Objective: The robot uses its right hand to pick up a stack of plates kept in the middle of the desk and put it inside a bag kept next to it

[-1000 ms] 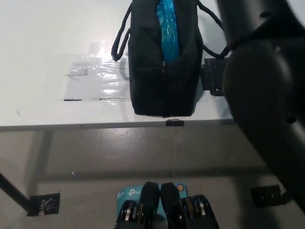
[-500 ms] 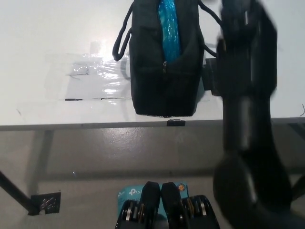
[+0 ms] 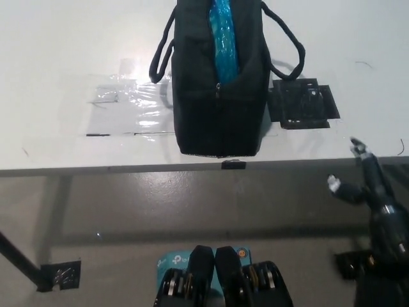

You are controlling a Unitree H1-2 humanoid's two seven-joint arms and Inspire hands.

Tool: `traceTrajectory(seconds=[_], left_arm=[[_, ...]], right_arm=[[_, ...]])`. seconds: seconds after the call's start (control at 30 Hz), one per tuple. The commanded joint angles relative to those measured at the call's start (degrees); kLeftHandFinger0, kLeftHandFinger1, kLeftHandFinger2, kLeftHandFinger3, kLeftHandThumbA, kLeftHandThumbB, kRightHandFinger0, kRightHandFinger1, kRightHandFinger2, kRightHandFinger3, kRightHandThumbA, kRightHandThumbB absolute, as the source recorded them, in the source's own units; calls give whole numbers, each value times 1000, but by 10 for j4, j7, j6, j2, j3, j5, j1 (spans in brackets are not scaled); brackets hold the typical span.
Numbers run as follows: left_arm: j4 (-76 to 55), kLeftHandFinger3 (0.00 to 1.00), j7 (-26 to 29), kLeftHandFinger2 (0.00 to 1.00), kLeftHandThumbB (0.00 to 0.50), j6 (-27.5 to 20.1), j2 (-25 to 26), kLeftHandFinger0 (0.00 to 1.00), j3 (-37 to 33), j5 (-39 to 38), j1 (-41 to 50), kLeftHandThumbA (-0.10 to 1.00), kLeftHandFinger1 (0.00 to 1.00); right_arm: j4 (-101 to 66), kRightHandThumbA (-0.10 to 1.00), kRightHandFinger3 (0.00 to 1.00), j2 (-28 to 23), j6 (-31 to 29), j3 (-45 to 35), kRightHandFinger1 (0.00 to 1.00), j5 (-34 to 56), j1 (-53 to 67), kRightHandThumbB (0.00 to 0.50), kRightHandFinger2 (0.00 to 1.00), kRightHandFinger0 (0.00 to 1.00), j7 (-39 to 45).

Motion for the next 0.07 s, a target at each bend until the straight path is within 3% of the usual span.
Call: traceTrajectory(seconds=[0.0,0.03], left_arm=[[-10,274,-10,219,500,-34,39,0,12,-3,7,-100,60],[-10,273,-10,218,500,-34,39,0,12,-3,7,-100,59]], right_arm=[[-285,545,1000,-58,-134,109,1000,263,111,193,1000,1000,71],[-285,545,1000,-60,-133,111,1000,264,112,193,1000,1000,69]])
